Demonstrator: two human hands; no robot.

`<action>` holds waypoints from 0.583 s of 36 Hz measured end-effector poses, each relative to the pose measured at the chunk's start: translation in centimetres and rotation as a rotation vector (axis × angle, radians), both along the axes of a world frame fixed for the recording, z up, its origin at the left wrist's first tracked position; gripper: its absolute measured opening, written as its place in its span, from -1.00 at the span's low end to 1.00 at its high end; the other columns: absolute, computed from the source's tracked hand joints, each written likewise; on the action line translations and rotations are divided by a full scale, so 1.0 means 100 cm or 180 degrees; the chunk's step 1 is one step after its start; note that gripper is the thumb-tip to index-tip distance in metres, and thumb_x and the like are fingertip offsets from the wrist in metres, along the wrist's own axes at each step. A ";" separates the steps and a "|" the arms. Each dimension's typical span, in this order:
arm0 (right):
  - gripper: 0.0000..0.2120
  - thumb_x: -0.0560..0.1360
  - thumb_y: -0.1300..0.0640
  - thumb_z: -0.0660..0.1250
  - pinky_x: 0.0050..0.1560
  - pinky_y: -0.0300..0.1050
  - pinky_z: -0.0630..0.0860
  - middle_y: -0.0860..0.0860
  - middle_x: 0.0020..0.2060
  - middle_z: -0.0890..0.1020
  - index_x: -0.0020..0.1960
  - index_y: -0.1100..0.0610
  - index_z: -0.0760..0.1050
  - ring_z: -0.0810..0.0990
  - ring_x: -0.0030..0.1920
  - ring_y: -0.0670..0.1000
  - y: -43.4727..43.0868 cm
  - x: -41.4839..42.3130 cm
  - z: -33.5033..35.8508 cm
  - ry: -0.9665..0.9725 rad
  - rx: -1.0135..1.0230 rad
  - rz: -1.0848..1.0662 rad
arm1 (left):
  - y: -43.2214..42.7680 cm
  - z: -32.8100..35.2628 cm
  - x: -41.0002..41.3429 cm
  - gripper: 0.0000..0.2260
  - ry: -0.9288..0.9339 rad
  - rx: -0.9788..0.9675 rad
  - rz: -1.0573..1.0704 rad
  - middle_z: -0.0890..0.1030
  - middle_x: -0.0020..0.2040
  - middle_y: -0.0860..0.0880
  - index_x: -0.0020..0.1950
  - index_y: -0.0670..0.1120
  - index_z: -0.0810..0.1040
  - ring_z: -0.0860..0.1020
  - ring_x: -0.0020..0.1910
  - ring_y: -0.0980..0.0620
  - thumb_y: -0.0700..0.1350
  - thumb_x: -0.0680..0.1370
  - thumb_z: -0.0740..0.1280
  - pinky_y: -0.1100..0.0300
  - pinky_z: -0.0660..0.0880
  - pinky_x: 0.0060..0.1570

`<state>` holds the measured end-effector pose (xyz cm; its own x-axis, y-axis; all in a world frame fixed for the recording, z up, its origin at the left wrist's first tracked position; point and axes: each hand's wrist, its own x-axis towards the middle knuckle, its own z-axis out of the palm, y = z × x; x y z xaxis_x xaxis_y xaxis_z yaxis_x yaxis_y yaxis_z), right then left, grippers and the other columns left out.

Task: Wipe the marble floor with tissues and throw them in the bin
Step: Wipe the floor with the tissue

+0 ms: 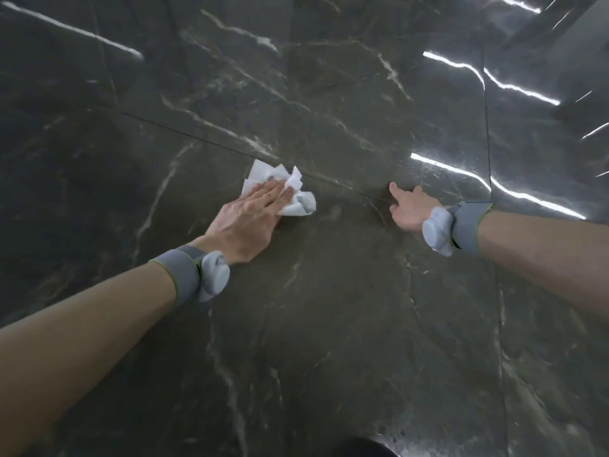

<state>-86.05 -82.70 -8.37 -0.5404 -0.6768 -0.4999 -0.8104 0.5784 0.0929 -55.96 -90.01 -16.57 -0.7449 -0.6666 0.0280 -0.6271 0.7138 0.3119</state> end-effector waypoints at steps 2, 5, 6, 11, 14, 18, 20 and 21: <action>-0.44 0.71 0.09 0.04 0.56 0.21 0.12 0.34 0.54 0.18 0.67 0.00 -0.04 0.22 0.53 0.38 0.000 0.006 -0.002 0.0146 0.0007 0.0032 | -0.010 0.004 0.022 -0.47 -0.0031 -0.0057 0.0201 0.09 0.70 0.00 0.71 0.02 0.05 0.01 0.68 0.05 -0.11 0.72 0.04 0.10 -0.05 0.65; -0.43 0.71 0.07 0.07 0.60 0.19 -0.01 0.36 0.57 0.10 0.66 0.11 -0.02 0.10 0.59 0.33 0.000 0.022 -0.006 0.0266 -0.0104 0.0068 | -0.024 0.011 0.058 -0.47 -0.0105 -0.0075 0.0558 0.11 0.69 -0.03 0.70 0.00 0.10 0.04 0.68 0.02 -0.14 0.71 0.07 0.17 -0.11 0.58; -0.42 0.71 0.05 0.08 0.61 0.19 -0.01 0.36 0.58 0.08 0.66 0.14 -0.02 0.07 0.60 0.33 0.000 0.029 -0.007 0.0242 -0.0176 0.0119 | -0.027 0.014 0.072 -0.47 -0.0139 -0.0057 0.0714 0.12 0.69 -0.03 0.70 0.00 0.10 0.05 0.67 0.02 -0.14 0.71 0.07 0.15 -0.09 0.56; -0.32 0.70 -0.07 0.12 0.60 0.17 0.06 0.33 0.61 0.02 0.66 0.18 -0.07 0.03 0.62 0.30 -0.012 0.060 0.000 -0.0045 -0.0252 0.0341 | -0.032 0.023 0.124 -0.48 -0.0247 0.0090 0.1372 0.10 0.69 0.08 0.68 0.15 0.03 0.11 0.66 0.00 -0.07 0.72 0.03 -0.19 0.32 0.50; -0.31 0.69 -0.11 0.14 0.55 0.20 0.18 0.33 0.59 0.07 0.66 0.15 -0.05 0.10 0.59 0.30 -0.017 0.074 0.008 -0.0019 -0.0250 0.0231 | -0.030 0.027 0.141 -0.52 -0.0250 0.0044 0.1458 0.16 0.67 0.09 0.65 0.17 0.11 0.20 0.64 -0.03 -0.05 0.73 0.07 -0.28 0.47 0.30; -0.37 0.71 -0.06 0.13 0.52 0.21 0.22 0.35 0.57 0.08 0.66 0.11 -0.01 0.13 0.56 0.34 -0.016 0.086 0.008 0.0091 -0.0207 0.0084 | -0.030 0.031 0.145 -0.57 -0.0302 0.0049 0.1439 0.22 0.63 0.09 0.60 0.13 0.17 0.27 0.58 -0.05 -0.08 0.73 0.08 -0.31 0.53 0.16; -0.37 0.70 -0.07 0.14 0.53 0.21 0.20 0.37 0.56 0.08 0.67 0.08 -0.02 0.14 0.56 0.36 -0.016 0.088 0.005 0.0103 -0.0151 -0.0044 | -0.028 0.032 0.141 -0.58 -0.0241 0.0059 0.1499 0.26 0.60 0.01 0.59 0.06 0.20 0.29 0.56 -0.11 -0.11 0.72 0.09 -0.31 0.50 0.20; -0.36 0.70 -0.07 0.15 0.53 0.23 0.21 0.38 0.55 0.09 0.67 0.07 -0.03 0.15 0.55 0.37 -0.014 0.085 0.004 0.0113 -0.0130 -0.0105 | -0.025 0.033 0.137 -0.59 -0.0177 0.0074 0.1542 0.29 0.59 -0.04 0.59 0.00 0.23 0.29 0.55 -0.15 -0.13 0.72 0.09 -0.32 0.46 0.25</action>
<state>-77.57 -84.13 -7.96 -0.5797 -0.6779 -0.4522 -0.7875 0.6086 0.0971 -42.30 -92.55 -13.29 -0.3487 -0.9370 -0.0220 -0.9016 0.3289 0.2809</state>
